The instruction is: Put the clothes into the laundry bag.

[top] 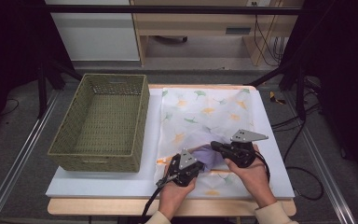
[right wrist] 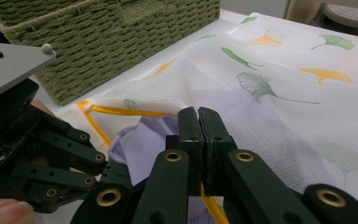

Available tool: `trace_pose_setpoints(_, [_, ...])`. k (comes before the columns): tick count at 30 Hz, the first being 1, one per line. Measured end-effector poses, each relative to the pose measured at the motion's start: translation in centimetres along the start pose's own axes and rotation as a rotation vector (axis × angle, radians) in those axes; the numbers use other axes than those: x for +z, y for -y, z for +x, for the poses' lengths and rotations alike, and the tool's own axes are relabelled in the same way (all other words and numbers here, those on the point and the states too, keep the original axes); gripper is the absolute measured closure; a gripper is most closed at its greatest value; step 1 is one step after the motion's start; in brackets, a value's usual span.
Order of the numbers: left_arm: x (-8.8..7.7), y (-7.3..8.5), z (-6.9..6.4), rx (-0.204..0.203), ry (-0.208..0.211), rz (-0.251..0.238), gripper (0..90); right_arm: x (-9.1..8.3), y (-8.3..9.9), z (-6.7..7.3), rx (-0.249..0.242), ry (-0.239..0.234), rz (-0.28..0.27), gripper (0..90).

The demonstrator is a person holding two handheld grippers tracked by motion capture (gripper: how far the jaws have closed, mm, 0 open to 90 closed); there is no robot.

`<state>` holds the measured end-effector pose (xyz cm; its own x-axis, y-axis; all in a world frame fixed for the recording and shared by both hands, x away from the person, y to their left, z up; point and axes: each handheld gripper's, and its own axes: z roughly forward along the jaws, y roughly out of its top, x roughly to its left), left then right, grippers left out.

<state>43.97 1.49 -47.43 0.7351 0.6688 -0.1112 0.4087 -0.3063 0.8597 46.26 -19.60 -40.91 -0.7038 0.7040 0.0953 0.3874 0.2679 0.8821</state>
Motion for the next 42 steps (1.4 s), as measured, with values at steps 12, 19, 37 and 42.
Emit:
trace_pose_setpoints(12, [0.7, -0.6, 0.4, -0.016, 0.015, -0.004, 89.9, 0.5, 0.1, -0.1, -0.006, 0.010, 0.021, 88.9])
trace_pose_setpoints(19, [1.1, -0.8, 0.4, -0.008, 0.018, 0.009, 89.9, 0.5, 0.2, -0.4, -0.003, 0.019, 0.023, 88.9])
trace_pose_setpoints(37, [2.5, -2.0, 0.6, 0.009, -0.015, 0.009, 89.9, 0.5, 0.0, -0.7, 0.008, 0.033, 0.028, 88.9])
trace_pose_setpoints(42, [2.8, -2.2, 0.7, 0.015, -0.016, 0.008, 89.9, 0.5, 0.0, -0.7, 0.018, 0.031, 0.028, 88.9])
